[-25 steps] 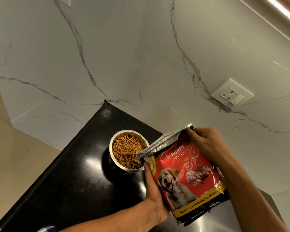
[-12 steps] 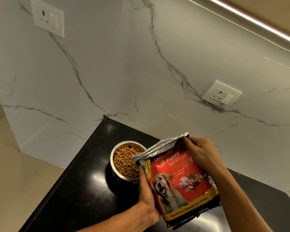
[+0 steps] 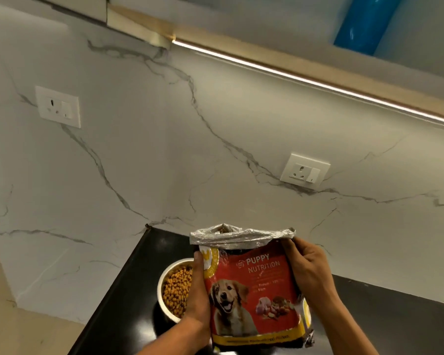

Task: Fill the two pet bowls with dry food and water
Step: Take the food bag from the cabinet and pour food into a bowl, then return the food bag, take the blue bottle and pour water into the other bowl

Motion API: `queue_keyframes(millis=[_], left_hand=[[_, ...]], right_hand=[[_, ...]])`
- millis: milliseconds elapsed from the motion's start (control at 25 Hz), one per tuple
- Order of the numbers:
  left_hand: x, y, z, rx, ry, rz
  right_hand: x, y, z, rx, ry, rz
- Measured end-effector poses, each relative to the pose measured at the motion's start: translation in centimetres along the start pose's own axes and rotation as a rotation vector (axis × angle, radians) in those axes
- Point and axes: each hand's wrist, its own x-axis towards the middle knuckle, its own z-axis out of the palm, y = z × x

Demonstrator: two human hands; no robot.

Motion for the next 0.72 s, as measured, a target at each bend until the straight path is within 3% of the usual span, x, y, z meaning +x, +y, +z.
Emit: queue_keyframes(millis=[360, 560, 720], left_hand=[[-0.3, 7.4, 4.7, 0.507, -0.075, 0.302], [-1.2, 9.2, 7.5, 0.568, -0.116, 0.441], [-2.1, 9.5, 8.3, 0.476, -0.115, 0.541]], right_hand=[[0.2, -0.7, 0.2, 0.389, 0.265, -0.189], [1.1, -3.3, 0.5, 0.476, 0.325, -0.318], [0.9, -4.5, 0.8, 0.531, 0.317, -0.366]])
